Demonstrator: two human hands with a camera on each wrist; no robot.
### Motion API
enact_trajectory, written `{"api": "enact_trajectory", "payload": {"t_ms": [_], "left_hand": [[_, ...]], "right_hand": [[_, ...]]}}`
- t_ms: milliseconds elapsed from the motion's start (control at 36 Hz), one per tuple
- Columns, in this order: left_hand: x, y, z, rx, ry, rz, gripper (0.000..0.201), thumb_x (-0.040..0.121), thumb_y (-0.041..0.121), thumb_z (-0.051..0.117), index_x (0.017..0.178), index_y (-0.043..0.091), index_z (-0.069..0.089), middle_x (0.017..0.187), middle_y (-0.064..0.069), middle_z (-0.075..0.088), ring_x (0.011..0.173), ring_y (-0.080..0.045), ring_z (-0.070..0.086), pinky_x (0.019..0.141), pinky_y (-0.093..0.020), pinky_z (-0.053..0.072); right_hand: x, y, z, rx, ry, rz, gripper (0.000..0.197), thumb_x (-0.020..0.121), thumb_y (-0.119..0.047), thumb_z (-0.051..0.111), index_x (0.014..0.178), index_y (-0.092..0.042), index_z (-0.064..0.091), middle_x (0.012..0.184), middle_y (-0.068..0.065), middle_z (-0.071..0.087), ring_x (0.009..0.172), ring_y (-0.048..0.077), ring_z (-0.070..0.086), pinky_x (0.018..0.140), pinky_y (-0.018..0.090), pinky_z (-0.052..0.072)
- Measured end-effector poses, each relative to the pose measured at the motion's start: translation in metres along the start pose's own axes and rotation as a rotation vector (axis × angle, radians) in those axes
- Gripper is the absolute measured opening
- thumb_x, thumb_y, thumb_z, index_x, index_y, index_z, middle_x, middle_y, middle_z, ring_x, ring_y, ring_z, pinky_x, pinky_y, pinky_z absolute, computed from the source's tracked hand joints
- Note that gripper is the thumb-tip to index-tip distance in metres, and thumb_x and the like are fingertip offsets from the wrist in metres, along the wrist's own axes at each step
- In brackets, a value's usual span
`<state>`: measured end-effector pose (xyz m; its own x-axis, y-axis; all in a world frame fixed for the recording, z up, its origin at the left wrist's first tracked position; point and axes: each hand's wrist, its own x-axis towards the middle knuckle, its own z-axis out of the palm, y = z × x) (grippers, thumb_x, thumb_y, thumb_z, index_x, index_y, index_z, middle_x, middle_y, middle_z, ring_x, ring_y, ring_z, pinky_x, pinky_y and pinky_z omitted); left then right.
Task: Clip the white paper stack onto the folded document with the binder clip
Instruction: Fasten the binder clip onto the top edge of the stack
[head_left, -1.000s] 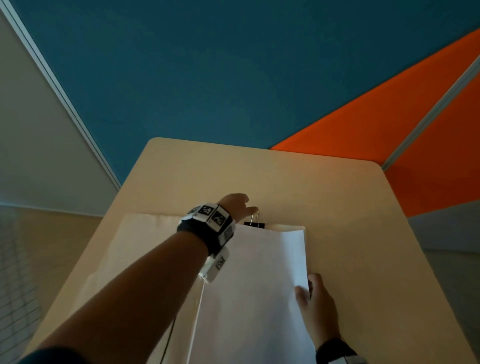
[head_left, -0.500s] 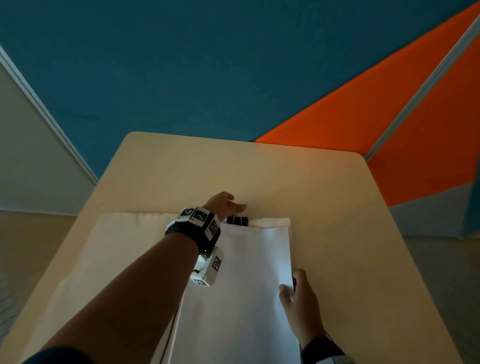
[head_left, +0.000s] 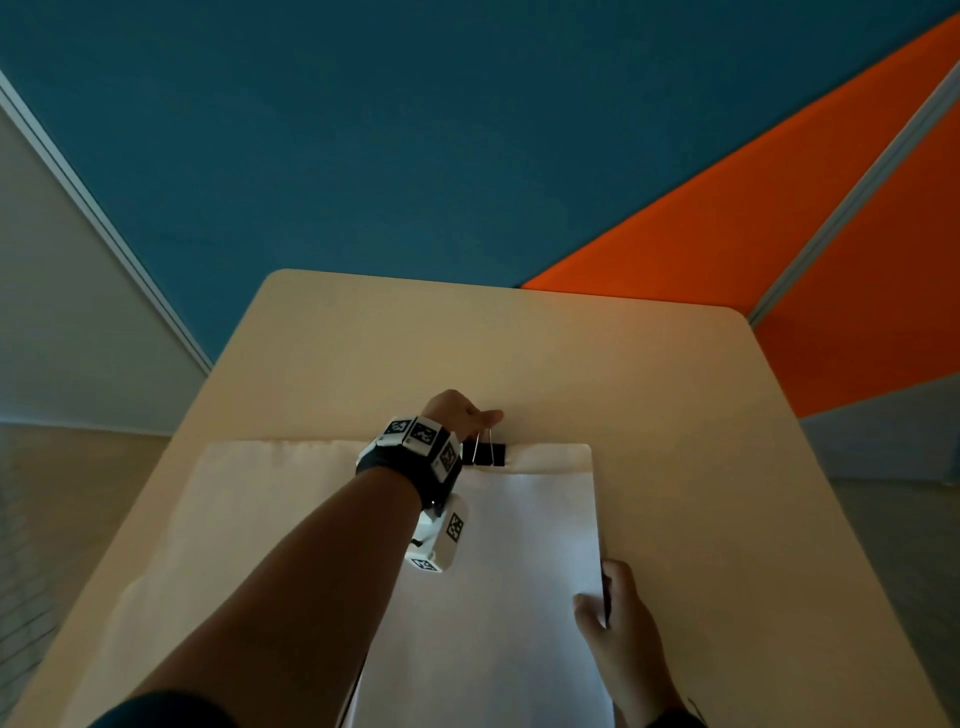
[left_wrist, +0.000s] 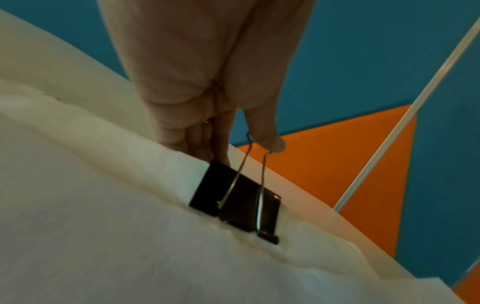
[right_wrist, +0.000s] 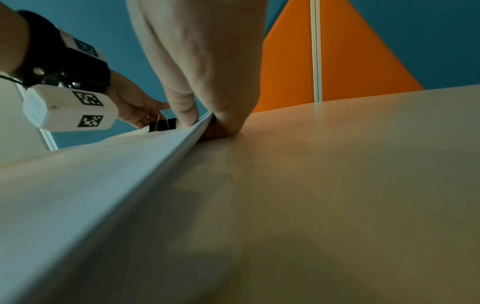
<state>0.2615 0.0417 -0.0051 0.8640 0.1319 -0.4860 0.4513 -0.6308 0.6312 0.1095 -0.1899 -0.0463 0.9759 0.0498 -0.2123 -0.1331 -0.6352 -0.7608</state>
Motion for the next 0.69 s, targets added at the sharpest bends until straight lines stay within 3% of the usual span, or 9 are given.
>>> {"api": "enact_trajectory", "payload": {"t_ms": [56,167,250,361,417,500,555,611,694], "left_hand": [[0.001,0.0,0.001,0.004,0.006,0.003,0.045,0.085,0.039,0.058,0.094,-0.003,0.072,0.079,-0.011,0.061,0.076,-0.021,0.056,0.072,-0.027,0.04],[0.004,0.002,0.002,0.037,-0.001,0.008,0.045,0.087,0.039,0.056,0.093,-0.002,0.073,0.079,-0.01,0.063,0.076,-0.021,0.058,0.068,-0.027,0.042],[0.005,0.001,0.0,0.034,-0.009,0.009,0.044,0.087,0.038,0.056,0.093,-0.002,0.073,0.061,-0.003,0.059,0.058,-0.015,0.053,0.052,-0.022,0.039],[0.006,0.0,-0.001,0.013,-0.014,0.001,0.042,0.087,0.036,0.057,0.091,-0.002,0.073,0.054,0.002,0.053,0.051,-0.009,0.047,0.05,-0.02,0.037],[0.005,0.001,-0.001,0.012,-0.007,0.002,0.041,0.087,0.036,0.057,0.09,-0.002,0.073,0.053,0.002,0.053,0.05,-0.009,0.048,0.049,-0.02,0.036],[0.006,0.002,-0.001,0.01,-0.011,0.001,0.042,0.087,0.036,0.057,0.089,-0.002,0.074,0.053,0.002,0.053,0.049,-0.009,0.048,0.049,-0.02,0.036],[0.005,0.002,-0.002,0.0,-0.01,-0.003,0.042,0.086,0.037,0.058,0.089,-0.002,0.074,0.053,0.002,0.054,0.052,-0.013,0.051,0.051,-0.023,0.039],[0.005,0.002,-0.001,-0.009,-0.01,-0.008,0.042,0.086,0.037,0.059,0.09,-0.002,0.074,0.054,0.0,0.054,0.061,-0.02,0.056,0.062,-0.025,0.043],[0.004,0.002,-0.001,-0.01,-0.013,-0.012,0.042,0.086,0.037,0.058,0.09,-0.002,0.074,0.054,0.0,0.054,0.056,-0.017,0.053,0.066,-0.027,0.042]], "right_hand": [[0.003,0.0,-0.001,-0.018,-0.004,0.016,0.028,0.08,-0.001,0.061,0.106,-0.006,0.05,0.072,-0.021,0.047,0.063,0.0,0.048,0.059,-0.002,0.036],[0.007,0.0,-0.001,-0.025,-0.016,0.053,0.035,0.08,-0.006,0.062,0.113,-0.002,0.05,0.084,0.001,0.056,0.076,0.017,0.051,0.064,0.022,0.033],[0.008,-0.002,-0.001,0.01,0.009,0.059,0.033,0.08,-0.006,0.062,0.112,-0.003,0.051,0.086,0.0,0.055,0.08,0.018,0.052,0.059,0.02,0.031],[0.011,-0.006,-0.001,0.062,0.017,0.062,0.026,0.08,-0.003,0.061,0.099,-0.014,0.048,0.076,-0.008,0.054,0.081,0.022,0.055,0.068,0.024,0.034],[0.012,-0.007,0.0,0.081,0.018,0.051,0.028,0.08,-0.003,0.061,0.097,-0.017,0.045,0.074,-0.015,0.051,0.08,0.021,0.053,0.063,0.024,0.034],[0.015,-0.007,0.001,0.111,0.02,0.05,0.03,0.079,-0.002,0.062,0.096,-0.019,0.043,0.081,-0.002,0.057,0.081,0.019,0.055,0.057,0.018,0.035],[0.017,-0.004,0.002,0.126,0.024,0.052,0.029,0.079,-0.001,0.062,0.097,-0.017,0.046,0.083,-0.002,0.059,0.078,0.01,0.058,0.06,0.008,0.039],[0.017,-0.002,0.003,0.135,0.019,0.054,0.029,0.078,0.0,0.063,0.097,-0.016,0.047,0.079,-0.011,0.058,0.072,-0.009,0.06,0.062,-0.003,0.039],[0.018,0.003,0.006,0.146,0.034,0.049,0.031,0.078,0.001,0.063,0.095,-0.018,0.046,0.079,-0.014,0.057,0.07,-0.027,0.052,0.064,-0.003,0.038]]}}
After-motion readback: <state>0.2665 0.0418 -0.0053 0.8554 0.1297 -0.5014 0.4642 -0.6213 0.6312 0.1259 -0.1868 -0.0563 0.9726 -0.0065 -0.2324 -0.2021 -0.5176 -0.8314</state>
